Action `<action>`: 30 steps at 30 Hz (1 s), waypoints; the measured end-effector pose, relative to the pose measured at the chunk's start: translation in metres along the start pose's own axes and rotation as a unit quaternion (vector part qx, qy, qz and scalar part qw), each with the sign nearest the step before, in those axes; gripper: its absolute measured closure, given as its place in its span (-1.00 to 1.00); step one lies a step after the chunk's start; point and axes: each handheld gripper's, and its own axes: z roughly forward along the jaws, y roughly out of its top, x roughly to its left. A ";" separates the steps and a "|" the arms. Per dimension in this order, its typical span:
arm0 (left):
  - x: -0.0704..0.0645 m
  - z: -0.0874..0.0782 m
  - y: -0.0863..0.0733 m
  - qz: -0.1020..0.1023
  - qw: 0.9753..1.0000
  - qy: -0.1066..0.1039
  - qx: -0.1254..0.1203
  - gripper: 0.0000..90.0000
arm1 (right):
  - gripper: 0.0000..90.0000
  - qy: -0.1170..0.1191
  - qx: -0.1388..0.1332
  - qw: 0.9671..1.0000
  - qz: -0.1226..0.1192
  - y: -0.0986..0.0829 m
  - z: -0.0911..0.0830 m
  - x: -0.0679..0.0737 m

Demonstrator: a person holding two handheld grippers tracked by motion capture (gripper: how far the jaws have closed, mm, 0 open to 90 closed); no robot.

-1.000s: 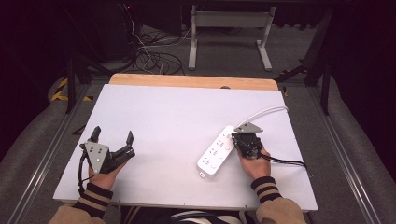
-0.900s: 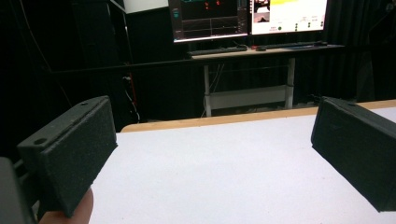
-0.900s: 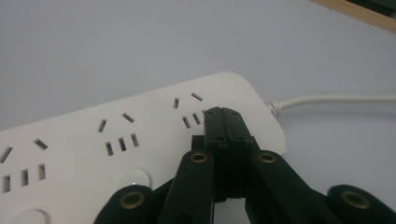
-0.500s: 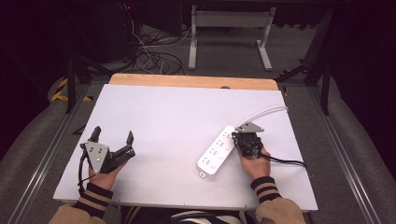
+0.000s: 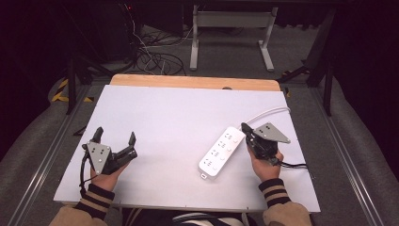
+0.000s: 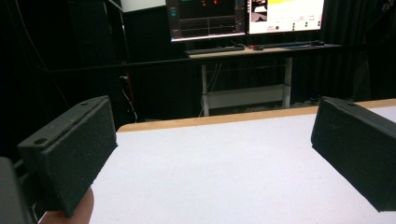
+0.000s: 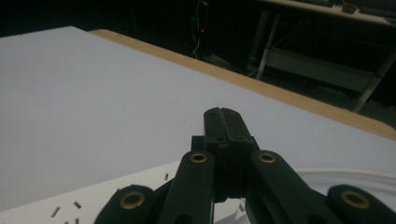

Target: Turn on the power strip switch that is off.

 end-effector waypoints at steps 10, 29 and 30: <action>-0.001 0.000 0.001 0.000 1.000 -0.001 -0.001 -0.98 | 1.00 0.007 -0.128 0.992 0.020 0.002 -0.057 -0.016; -0.001 0.001 0.001 -0.002 1.000 0.000 -0.003 -0.98 | 1.00 -0.018 -0.179 0.984 0.013 -0.024 -0.080 -0.002; -0.001 0.001 0.001 -0.001 1.000 0.002 -0.004 -0.98 | 1.00 -0.021 -0.179 0.984 0.012 -0.025 -0.080 -0.002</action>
